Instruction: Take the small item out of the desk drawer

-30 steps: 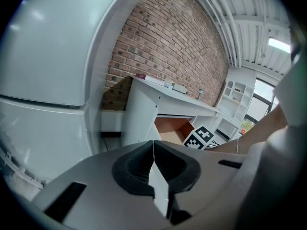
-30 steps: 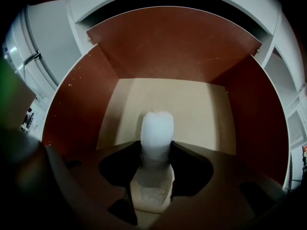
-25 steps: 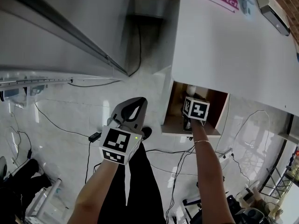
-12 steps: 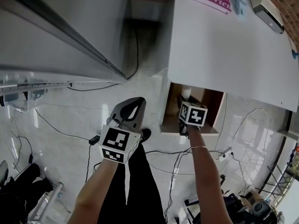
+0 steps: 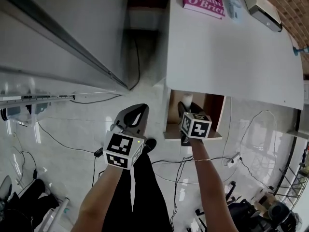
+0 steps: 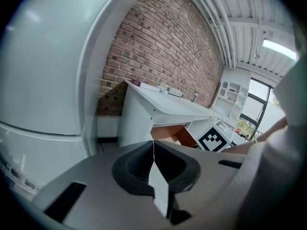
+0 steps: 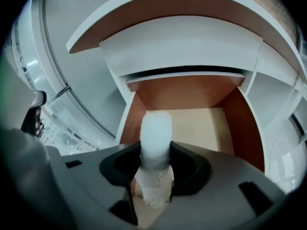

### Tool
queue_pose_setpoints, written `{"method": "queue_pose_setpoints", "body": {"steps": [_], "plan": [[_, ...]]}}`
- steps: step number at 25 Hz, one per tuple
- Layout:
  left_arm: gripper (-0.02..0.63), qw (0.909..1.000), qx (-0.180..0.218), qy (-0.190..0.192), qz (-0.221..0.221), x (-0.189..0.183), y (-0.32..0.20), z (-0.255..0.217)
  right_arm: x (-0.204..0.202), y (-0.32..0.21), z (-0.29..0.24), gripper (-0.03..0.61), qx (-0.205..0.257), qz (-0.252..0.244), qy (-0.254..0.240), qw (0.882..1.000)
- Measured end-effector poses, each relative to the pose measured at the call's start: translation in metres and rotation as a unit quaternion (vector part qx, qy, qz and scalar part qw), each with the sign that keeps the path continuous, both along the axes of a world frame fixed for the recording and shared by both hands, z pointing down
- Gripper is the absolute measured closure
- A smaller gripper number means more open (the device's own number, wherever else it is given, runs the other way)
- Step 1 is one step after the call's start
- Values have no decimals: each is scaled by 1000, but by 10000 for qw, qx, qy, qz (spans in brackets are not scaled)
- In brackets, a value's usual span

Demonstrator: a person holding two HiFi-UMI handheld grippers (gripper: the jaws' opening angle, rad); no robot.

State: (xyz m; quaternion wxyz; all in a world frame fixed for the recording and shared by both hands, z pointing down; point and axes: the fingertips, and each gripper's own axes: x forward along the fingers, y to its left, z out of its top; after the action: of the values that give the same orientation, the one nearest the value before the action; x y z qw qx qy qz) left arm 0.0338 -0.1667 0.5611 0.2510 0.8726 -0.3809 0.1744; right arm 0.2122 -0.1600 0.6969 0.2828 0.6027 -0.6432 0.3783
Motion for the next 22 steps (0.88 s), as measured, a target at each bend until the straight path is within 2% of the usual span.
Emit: {"method": "queue_pose_setpoints", "body": {"steps": [22], "plan": [[591,9993,214,10,297,2,4,-48,-24,23,-121,399,1053,398,-627,9917]]}}
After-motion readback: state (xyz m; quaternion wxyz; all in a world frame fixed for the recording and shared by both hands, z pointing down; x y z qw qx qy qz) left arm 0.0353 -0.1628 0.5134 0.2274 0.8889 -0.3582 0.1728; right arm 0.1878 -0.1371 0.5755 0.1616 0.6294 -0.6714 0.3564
